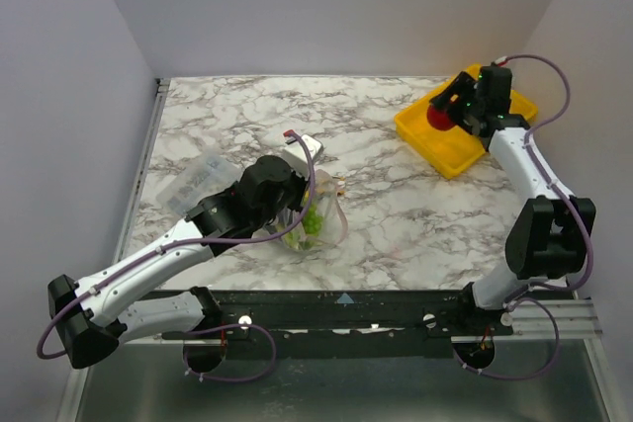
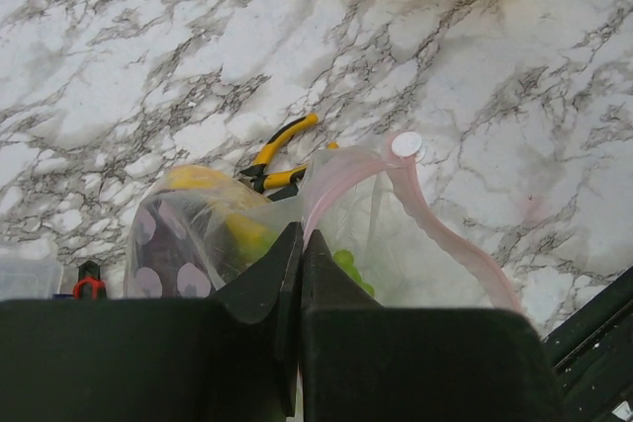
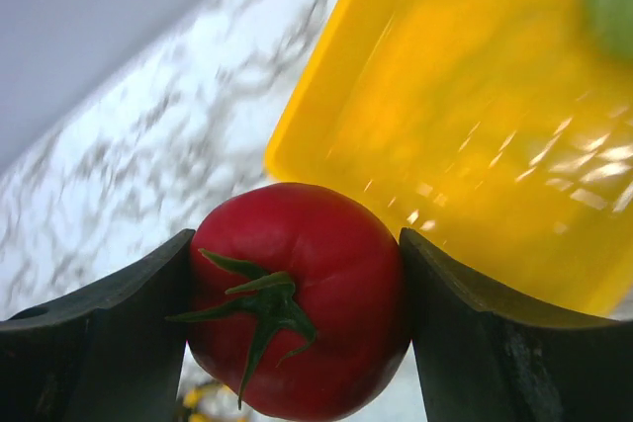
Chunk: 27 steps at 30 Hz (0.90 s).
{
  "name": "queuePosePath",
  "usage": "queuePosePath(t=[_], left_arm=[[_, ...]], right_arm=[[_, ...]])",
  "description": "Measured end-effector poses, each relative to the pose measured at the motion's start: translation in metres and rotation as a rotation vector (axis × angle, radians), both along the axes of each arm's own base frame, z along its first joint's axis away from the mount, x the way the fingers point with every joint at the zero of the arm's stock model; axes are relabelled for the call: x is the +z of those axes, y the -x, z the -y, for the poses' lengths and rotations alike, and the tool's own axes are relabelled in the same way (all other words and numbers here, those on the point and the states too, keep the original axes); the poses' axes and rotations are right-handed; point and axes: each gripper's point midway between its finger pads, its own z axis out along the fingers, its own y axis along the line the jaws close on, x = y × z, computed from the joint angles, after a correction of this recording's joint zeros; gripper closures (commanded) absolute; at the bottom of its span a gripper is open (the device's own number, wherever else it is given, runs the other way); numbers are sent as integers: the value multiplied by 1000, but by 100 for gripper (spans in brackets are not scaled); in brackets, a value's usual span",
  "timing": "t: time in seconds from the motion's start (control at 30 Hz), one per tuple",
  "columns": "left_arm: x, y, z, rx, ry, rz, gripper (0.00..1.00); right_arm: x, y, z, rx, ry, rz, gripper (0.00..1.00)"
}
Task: Place the food in the zip-top bag and seal the zipper
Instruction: Pick up the fake vegetable from the bin, then place the fake vegetable in the zipper food storage bag.
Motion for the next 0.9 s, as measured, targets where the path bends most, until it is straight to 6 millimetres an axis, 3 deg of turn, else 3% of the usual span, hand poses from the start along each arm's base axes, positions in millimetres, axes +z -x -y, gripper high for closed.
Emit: queuePosePath(t=[0.13,0.2,0.27,0.4,0.53,0.63,0.8,0.9], left_arm=[[-6,-3,6,14,-11,-47,100],[-7,-4,8,22,-7,-65,100],[-8,-5,11,32,-7,-87,100],[-11,-10,18,53,-15,-127,100],[-12,-13,23,59,-27,-149,100],[-5,-14,24,61,-33,-154,100],[3,-14,24,43,-23,-161,100],[0,-12,22,26,-27,-185,100]], right_arm=[[-33,41,-79,194,-73,-79,100],[-39,65,-115,290,-88,-106,100],[-32,84,-147,379,-93,-105,100],[6,125,-202,548,-119,-22,100],[43,169,-242,692,-148,62,100],[59,203,-267,782,-179,96,100],[57,250,-302,906,-216,91,100],[44,266,-317,937,-208,73,100]])
